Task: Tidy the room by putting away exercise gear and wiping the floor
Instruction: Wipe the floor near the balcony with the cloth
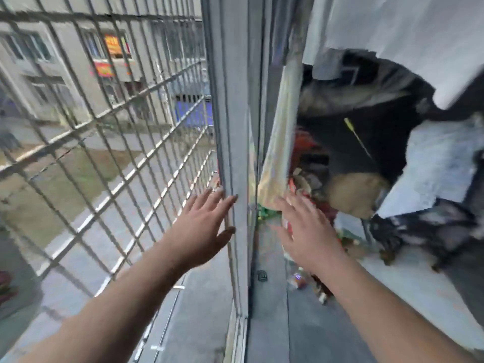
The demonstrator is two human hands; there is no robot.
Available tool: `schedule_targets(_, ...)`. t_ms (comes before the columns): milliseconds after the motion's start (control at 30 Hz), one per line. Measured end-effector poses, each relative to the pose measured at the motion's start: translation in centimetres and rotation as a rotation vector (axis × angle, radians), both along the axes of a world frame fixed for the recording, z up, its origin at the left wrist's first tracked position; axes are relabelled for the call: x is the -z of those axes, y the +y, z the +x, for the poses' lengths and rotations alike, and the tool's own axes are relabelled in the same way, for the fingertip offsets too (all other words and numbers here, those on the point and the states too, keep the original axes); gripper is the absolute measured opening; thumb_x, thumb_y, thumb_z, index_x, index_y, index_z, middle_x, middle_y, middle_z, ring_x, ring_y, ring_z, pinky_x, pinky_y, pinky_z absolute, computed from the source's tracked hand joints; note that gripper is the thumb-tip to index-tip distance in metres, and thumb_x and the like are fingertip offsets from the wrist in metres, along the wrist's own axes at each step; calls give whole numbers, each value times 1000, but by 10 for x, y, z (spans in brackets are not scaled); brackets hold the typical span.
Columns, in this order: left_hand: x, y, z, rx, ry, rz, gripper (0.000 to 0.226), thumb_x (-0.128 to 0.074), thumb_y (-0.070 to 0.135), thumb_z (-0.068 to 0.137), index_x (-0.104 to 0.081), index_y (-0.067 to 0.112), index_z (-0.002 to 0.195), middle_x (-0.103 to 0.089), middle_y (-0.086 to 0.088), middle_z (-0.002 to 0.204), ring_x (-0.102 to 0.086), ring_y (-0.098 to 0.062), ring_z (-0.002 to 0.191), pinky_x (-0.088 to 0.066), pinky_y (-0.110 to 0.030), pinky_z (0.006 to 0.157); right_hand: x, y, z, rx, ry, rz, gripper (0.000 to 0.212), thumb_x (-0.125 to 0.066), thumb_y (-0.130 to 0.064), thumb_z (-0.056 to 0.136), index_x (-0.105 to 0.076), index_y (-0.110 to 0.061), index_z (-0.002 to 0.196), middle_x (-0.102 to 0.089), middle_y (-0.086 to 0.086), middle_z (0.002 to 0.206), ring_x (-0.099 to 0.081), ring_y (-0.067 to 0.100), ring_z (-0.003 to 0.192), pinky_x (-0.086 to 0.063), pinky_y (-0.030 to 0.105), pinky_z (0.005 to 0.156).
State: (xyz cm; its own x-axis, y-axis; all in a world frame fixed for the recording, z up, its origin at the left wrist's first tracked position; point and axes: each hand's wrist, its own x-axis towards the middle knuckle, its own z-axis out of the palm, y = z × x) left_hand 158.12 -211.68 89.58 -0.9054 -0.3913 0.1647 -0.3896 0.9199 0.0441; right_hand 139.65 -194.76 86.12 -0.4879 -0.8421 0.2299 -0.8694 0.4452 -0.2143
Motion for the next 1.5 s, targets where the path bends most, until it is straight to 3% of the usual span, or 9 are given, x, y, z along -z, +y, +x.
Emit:
schedule_targets(133, 18, 74, -96, 175, -44, 20, 70, -39, 54, 98, -3, 36, 155, -3, -1, 166, 1, -26, 152, -1, -43, 121, 17, 102, -54, 184, -41, 7, 65, -42, -46, 99, -18, -31, 157, -19, 0, 165, -18, 25, 150, -22, 46, 121)
schedule_targets(300, 49, 189, -231, 372, -58, 24, 70, -39, 54, 98, -5, 33, 156, -4, 0, 166, 1, -25, 152, -6, -48, 122, 44, 248, -131, 374, -39, 32, 63, -31, -51, 96, -30, -26, 154, -34, 3, 160, -29, 27, 146, -30, 44, 118)
schedule_targets(533, 93, 376, -391, 637, -130, 83, 69, -33, 59, 95, -8, 34, 155, -6, 1, 166, 1, -24, 152, -4, -49, 123, 71, 438, -220, 670, -88, 133, 69, -23, -53, 91, -28, -26, 155, -35, 4, 159, -30, 27, 147, -32, 49, 115)
schedule_targets(633, 96, 429, -438, 745, -129, 101, 76, -14, 67, 85, -11, 35, 154, -10, 1, 165, -1, -26, 152, -5, -49, 122, 73, 504, -245, 814, -117, 114, 67, -20, -54, 94, -24, -28, 156, -26, 2, 163, -20, 25, 151, -23, 50, 120)
schedule_targets(733, 97, 470, -488, 828, -126, 83, 72, -13, 64, 87, -19, 32, 151, -13, -2, 165, -3, -28, 152, -6, -50, 122, 78, 558, -268, 931, -147, 127, 61, -29, -50, 102, -11, -31, 157, -12, -2, 167, -7, 22, 154, -14, 47, 123)
schedule_targets(1033, 124, 567, -641, 989, -142, 119, 75, -14, 62, 83, -20, 32, 152, -20, 0, 162, -9, -24, 151, -9, -45, 121, 105, 645, -363, 1167, -204, 69, 60, -38, -47, 101, -22, -29, 157, -24, 0, 164, -16, 22, 152, -19, 43, 123)
schedule_targets(1233, 151, 593, -791, 1034, -163, 156, 62, -36, 51, 96, -18, 34, 153, -16, 0, 164, -7, -23, 151, -5, -44, 121, 116, 660, -497, 1222, -242, 70, 63, -39, -47, 101, -17, -31, 158, -19, -2, 166, -11, 20, 153, -19, 42, 123)
schedule_targets(1433, 146, 638, -951, 1105, -189, 90, 69, -18, 57, 88, -16, 32, 153, -18, -5, 163, -10, -29, 151, -10, -47, 120, 102, 683, -642, 1292, -263, 33, 64, -35, -48, 101, -14, -30, 159, -16, -2, 167, -9, 20, 154, -16, 42, 124)
schedule_targets(1500, 145, 661, -994, 1127, -205, 89, 66, -24, 56, 92, -16, 31, 153, -18, -5, 163, -10, -29, 151, -12, -50, 120, 99, 701, -678, 1323, -260, 41, 64, -36, -48, 102, -14, -30, 159, -16, -1, 166, -9, 21, 154, -16, 42, 124)
